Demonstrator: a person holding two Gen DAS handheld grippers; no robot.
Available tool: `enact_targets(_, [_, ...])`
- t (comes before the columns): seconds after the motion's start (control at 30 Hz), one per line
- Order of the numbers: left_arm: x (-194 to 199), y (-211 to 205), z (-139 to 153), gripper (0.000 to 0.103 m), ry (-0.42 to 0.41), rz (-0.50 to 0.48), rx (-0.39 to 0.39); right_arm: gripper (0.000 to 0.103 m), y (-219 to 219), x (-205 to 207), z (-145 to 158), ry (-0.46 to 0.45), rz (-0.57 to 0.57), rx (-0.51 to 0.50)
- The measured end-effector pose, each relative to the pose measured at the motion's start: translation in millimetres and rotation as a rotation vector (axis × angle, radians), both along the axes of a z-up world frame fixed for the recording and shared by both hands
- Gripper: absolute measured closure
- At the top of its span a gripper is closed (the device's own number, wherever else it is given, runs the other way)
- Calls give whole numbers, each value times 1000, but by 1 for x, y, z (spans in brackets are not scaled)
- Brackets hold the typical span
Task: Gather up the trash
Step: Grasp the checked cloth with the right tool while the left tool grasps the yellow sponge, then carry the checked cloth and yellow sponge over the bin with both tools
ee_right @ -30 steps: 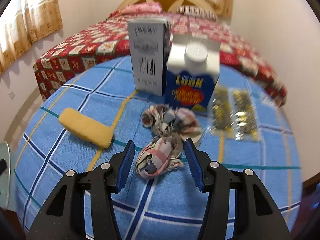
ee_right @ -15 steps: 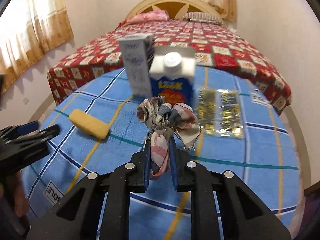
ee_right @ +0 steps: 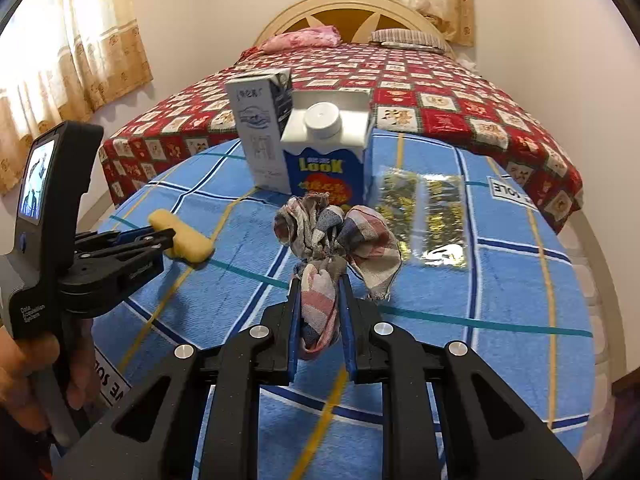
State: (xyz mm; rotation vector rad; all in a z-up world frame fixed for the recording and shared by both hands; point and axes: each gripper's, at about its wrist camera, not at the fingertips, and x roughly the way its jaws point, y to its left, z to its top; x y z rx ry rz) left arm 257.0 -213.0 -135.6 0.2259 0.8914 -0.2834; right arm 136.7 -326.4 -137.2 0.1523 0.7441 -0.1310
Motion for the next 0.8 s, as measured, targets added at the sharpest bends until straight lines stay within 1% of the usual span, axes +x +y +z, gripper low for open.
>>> enact_targets(0.1, [-3, 7, 8, 92, 6, -5, -33, 85, 4, -2, 1, -5, 0, -1])
enact_targets(0.23, [-13, 23, 23, 93, -27, 5, -40, 85, 10, -4, 4, -16, 8, -8])
enact_targets(0.5, [-41, 82, 47, 92, -90, 76, -20, 85, 40, -6, 11, -36, 62, -17])
enact_targets(0.8, [-66, 134, 54, 92, -92, 140, -27, 85, 84, -1, 14, -54, 135, -29])
